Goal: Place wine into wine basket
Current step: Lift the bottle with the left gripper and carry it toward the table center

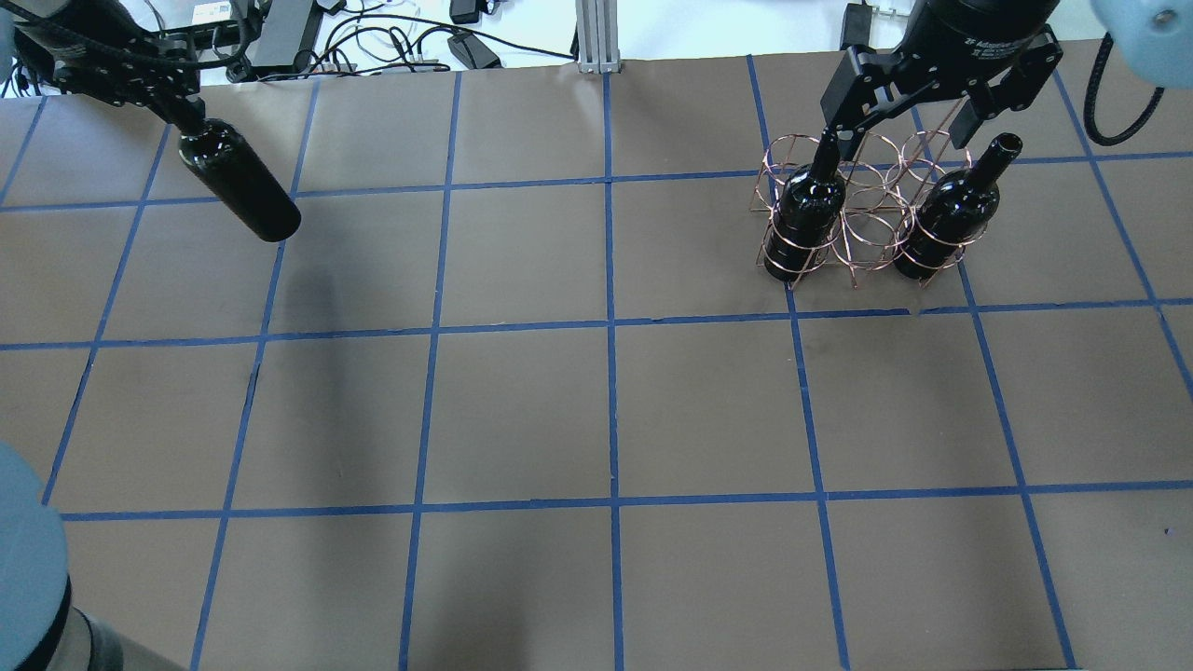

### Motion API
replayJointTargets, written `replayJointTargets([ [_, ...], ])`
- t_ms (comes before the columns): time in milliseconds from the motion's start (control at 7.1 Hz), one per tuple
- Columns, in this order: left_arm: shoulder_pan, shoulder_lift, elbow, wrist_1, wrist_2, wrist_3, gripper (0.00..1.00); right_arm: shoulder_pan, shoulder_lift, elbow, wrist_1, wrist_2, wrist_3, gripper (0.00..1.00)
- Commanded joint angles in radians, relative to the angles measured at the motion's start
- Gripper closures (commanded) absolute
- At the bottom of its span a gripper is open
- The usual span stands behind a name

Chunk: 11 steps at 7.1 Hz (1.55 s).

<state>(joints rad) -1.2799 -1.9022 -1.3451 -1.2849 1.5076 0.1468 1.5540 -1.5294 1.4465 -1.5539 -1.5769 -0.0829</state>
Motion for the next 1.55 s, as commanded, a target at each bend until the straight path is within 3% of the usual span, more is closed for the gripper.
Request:
replayJointTargets([
  [0,-0.146,0.102,-0.118,0.007,0.002,-0.209,1.00,0.000,0.000,0.000,0.000,0.000,0.000,0.00],
  [564,-0.324,0.215,-0.301,0.028,0.054,-0.446,1.00,0.000,0.000,0.000,0.000,0.000,0.000,0.00],
  [846,-0.355,0.221,-0.325,0.036,0.112,-0.454,1.00,0.000,0.000,0.000,0.000,0.000,0.000,0.00],
  [1128,-0.369,0.223,-0.374,0.071,0.114,-0.496,1.00,0.000,0.000,0.000,0.000,0.000,0.000,0.00],
  [1409,-0.369,0.223,-0.449,0.175,0.112,-0.492,1.00,0.000,0.000,0.000,0.000,0.000,0.000,0.00],
])
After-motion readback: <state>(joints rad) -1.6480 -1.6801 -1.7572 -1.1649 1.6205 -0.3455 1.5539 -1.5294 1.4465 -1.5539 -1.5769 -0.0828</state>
